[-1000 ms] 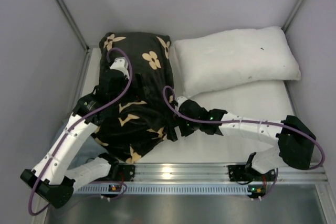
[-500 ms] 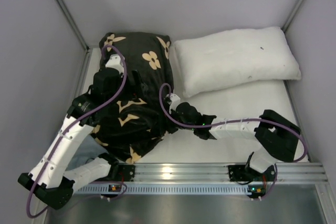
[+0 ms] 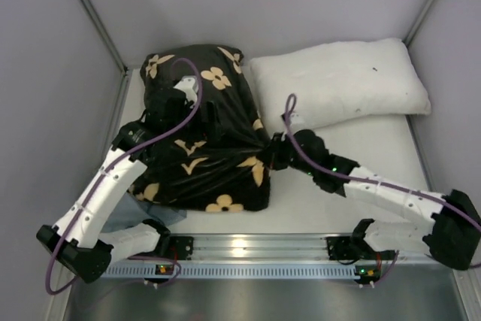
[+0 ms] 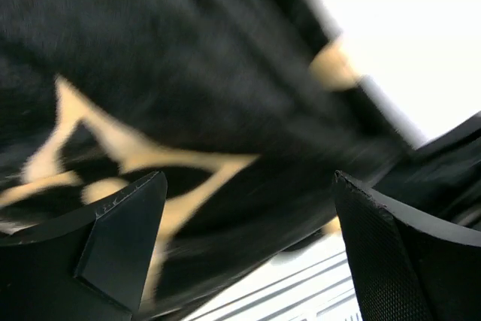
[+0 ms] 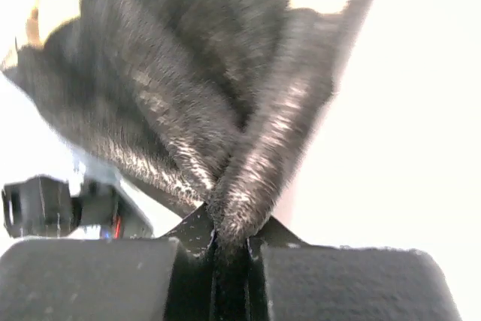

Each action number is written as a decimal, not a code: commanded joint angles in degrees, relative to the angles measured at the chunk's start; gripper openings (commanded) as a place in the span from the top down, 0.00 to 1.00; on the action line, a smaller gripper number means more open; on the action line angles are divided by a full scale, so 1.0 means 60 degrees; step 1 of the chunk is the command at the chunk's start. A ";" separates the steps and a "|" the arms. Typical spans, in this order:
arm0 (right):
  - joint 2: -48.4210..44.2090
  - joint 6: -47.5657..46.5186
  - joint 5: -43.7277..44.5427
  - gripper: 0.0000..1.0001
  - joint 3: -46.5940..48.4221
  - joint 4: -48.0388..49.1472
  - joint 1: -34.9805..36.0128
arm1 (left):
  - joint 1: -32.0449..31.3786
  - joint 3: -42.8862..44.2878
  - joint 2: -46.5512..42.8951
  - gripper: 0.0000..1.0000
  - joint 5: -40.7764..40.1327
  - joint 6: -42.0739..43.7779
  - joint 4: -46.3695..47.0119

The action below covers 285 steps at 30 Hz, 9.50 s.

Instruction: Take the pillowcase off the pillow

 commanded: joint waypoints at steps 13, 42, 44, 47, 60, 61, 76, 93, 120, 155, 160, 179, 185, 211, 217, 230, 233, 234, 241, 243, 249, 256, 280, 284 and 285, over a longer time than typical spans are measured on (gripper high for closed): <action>0.1140 -0.2102 -0.3361 0.34 0.2929 -0.4060 -0.4406 | -0.3882 0.1686 0.2612 0.01 -0.3611 0.1678 0.0210; -0.4396 -0.0834 -0.5569 0.10 -0.0277 -0.3995 -0.5886 | -0.2964 0.3515 0.4738 1.00 -0.5232 0.1316 0.0239; -0.4441 0.0075 -0.5748 0.16 -0.0965 -0.2952 -0.5508 | -0.2245 0.3722 0.4606 1.00 -0.4190 0.1226 0.0399; -0.3915 0.1732 -0.5384 0.24 -0.1363 -0.1134 -0.4381 | -0.1746 0.4044 0.4606 1.00 -0.2183 0.1357 0.0561; -0.0473 0.3463 -0.1678 0.15 0.1375 -0.0662 -0.2282 | -0.1408 0.3093 0.4723 1.00 0.2788 0.1109 0.1572; -0.0079 0.3580 -0.1604 0.15 0.1463 -0.0676 -0.2297 | -0.1394 0.3049 0.4650 1.00 0.2788 0.1094 0.1616; 0.1243 0.3728 0.0550 0.23 0.1757 -0.1437 -0.2311 | -0.1130 0.2682 0.3859 1.00 0.2847 0.0933 0.1733; -0.1363 0.3069 0.2278 1.00 -0.2181 -0.2887 -0.2851 | 0.0318 0.4367 0.3686 1.00 -0.0579 0.0332 0.0987; -0.2520 -0.1808 -0.1061 0.07 0.0262 -0.3312 -0.3659 | 0.0613 0.7778 0.6948 1.00 0.2729 0.0144 0.0649; 0.3118 -0.2659 -0.1120 0.94 0.4101 -0.2727 -0.5080 | 0.0424 0.6462 0.5371 0.23 0.0592 0.0361 0.0034; 0.3191 -0.2659 -0.1105 1.00 0.4145 -0.2713 -0.5094 | -0.1138 0.5877 0.4140 0.21 -0.0181 0.0581 -0.0097; 0.2884 -0.2410 -0.2175 1.00 0.3545 -0.2552 -0.5475 | -0.4690 0.4074 0.5455 0.43 -0.3759 0.1108 0.0268; 0.2650 -0.2293 -0.2510 1.00 0.3252 -0.2552 -0.5650 | -0.4690 0.4089 0.6041 0.24 -0.4241 0.1225 0.0254; 0.1814 -0.1649 -0.4458 1.00 0.2358 -0.1879 -0.6223 | -0.3327 0.1175 0.5838 1.00 -0.3642 0.1181 0.1880; 0.2062 -0.1619 -0.4505 1.00 0.2284 -0.1321 -0.6106 | -0.3342 0.0223 0.2911 1.00 -0.1903 0.1065 0.1851; 0.3630 -0.1502 -0.2981 1.00 0.3867 -0.1614 -0.5420 | -0.3357 -0.0995 -0.1736 1.00 -0.1078 -0.0078 0.0532; 0.3777 -0.1516 -0.2717 1.00 0.3356 -0.1249 -0.4426 | -0.3357 -0.0483 -0.1606 1.00 -0.1691 -0.0078 0.0649; 0.3792 -0.1502 -0.2600 1.00 0.3006 -0.1132 -0.4145 | -0.3357 -0.0366 -0.1402 1.00 -0.1854 -0.0078 0.0722; 0.3252 -0.1032 -0.2438 1.00 0.0997 -0.0281 -0.3381 | -0.3357 0.0762 0.0106 1.00 -0.2952 0.0054 0.2069; 0.2857 -0.1237 -0.1915 0.90 0.0499 -0.0456 -0.3410 | -0.3342 0.1303 0.0766 1.00 -0.3305 0.0083 0.2260; -0.0682 -0.1736 -0.0129 0.01 0.0203 -0.2197 -0.3732 | -0.3327 0.1950 0.1851 1.00 -0.3086 0.0200 0.2684; -0.2214 -0.0185 -0.1234 0.00 0.1229 -0.3811 -0.4697 | -0.3342 0.1365 0.2100 1.00 -0.2560 -0.0004 0.3489; -0.0310 0.1970 -0.2336 0.01 0.2724 -0.3094 -0.4524 | -0.3342 0.1320 0.3097 1.00 -0.1519 -0.0385 0.4765; -0.0060 0.2043 -0.2599 0.01 0.2724 -0.2976 -0.4231 | -0.3342 0.1525 0.3346 1.00 -0.1357 -0.0400 0.4795; -0.0119 0.2058 -0.2556 0.01 0.2680 -0.2991 -0.4085 | -0.3328 0.1540 0.3404 1.00 -0.1357 -0.0400 0.4795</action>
